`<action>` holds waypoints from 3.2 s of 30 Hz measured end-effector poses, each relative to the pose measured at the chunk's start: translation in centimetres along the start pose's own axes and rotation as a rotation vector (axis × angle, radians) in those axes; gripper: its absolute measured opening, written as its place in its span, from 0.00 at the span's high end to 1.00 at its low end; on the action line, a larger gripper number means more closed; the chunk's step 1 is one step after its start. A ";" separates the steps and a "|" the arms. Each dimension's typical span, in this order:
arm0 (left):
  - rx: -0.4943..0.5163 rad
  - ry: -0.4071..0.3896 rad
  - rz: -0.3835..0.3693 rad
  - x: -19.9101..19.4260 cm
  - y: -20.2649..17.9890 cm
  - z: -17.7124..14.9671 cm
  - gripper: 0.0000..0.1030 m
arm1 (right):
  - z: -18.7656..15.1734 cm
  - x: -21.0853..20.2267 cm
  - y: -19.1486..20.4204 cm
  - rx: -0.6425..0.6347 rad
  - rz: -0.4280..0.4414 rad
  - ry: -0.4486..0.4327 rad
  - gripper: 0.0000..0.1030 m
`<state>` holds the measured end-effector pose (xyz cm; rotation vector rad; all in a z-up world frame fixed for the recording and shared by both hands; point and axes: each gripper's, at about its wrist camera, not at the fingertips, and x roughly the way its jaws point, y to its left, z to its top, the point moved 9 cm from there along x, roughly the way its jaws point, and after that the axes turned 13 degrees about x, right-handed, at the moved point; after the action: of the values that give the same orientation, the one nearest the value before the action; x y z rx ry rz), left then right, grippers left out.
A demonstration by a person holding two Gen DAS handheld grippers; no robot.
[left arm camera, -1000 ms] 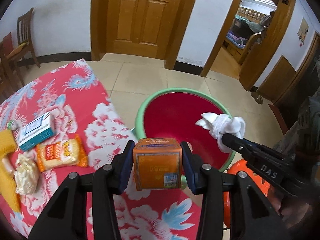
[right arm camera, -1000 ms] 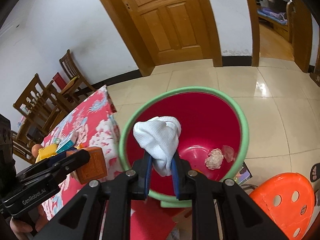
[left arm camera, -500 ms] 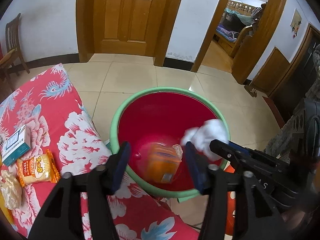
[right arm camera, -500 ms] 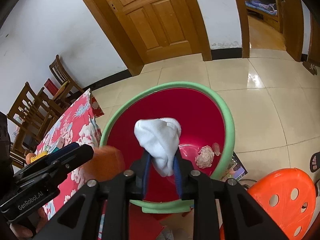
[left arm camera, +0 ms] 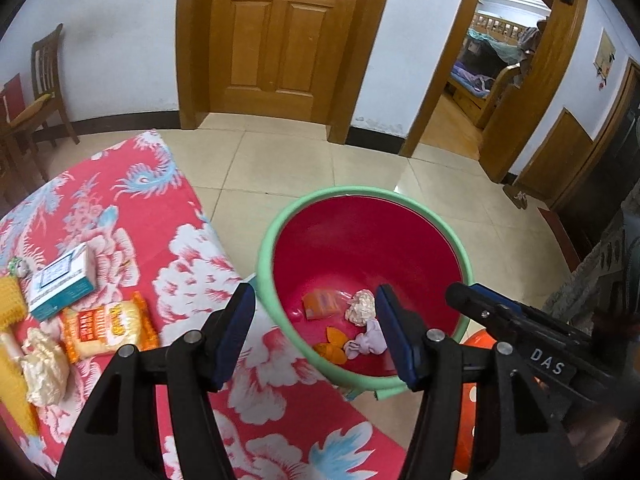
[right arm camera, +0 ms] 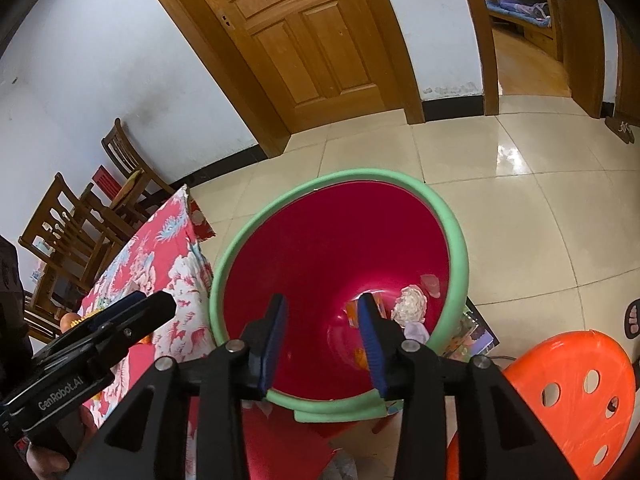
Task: Collect trash
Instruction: 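Move both tools back over the table, then grasp the yellow foam net with the left tool while the right tool grasps crumpled paper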
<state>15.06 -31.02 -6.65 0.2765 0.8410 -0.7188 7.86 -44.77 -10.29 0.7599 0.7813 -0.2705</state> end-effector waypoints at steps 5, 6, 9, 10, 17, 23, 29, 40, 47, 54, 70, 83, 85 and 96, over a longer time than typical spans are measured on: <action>-0.029 -0.013 0.034 -1.7 1.8 -0.7 0.39 | -0.5 -0.8 1.4 -0.014 0.024 -0.004 0.52; -0.038 -0.014 0.047 -2.2 2.4 -1.0 0.39 | -0.6 -1.0 1.8 -0.019 0.030 -0.003 0.51; -0.059 -0.016 0.073 -3.3 3.6 -1.8 0.39 | -1.3 -1.2 3.2 -0.038 0.049 0.006 0.48; -0.068 -0.015 0.086 -3.8 4.2 -2.1 0.39 | -1.6 -1.3 3.8 -0.046 0.056 0.011 0.46; -0.145 -0.032 0.167 -7.1 8.9 -4.5 0.39 | -3.8 -1.3 8.0 -0.102 0.107 0.046 0.42; -0.220 -0.043 0.240 -10.0 13.6 -7.1 0.39 | -6.3 -0.4 12.5 -0.175 0.137 0.095 0.41; -0.306 -0.036 0.319 -12.5 18.4 -10.6 0.38 | -9.2 0.5 17.0 -0.247 0.176 0.139 0.39; -0.437 0.008 0.398 -13.3 25.0 -16.1 0.31 | -14.6 3.1 23.2 -0.356 0.207 0.235 0.39; -0.484 0.032 0.360 -11.2 26.7 -17.7 0.31 | -16.3 4.7 25.1 -0.360 0.204 0.266 0.39; -0.475 0.028 0.313 -9.4 26.5 -18.1 0.31 | -17.0 6.6 26.5 -0.347 0.221 0.294 0.39; -0.475 -0.032 0.233 -10.8 25.1 -17.7 0.88 | -18.8 10.3 27.1 -0.347 0.205 0.373 0.65; -0.426 -0.088 0.241 -14.1 23.0 -16.3 0.90 | -19.8 7.5 27.6 -0.407 0.254 0.355 0.79; -0.416 -0.093 0.230 -14.3 22.4 -15.9 0.90 | -19.5 6.5 27.5 -0.410 0.262 0.341 0.79; -0.304 -0.123 0.156 -14.4 17.2 -12.2 0.90 | -16.0 1.7 24.6 -0.387 0.267 0.239 0.79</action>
<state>13.05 -5.65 -4.48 0.0234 0.7895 -0.4498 12.39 -16.00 -6.37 0.5244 0.9122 0.2130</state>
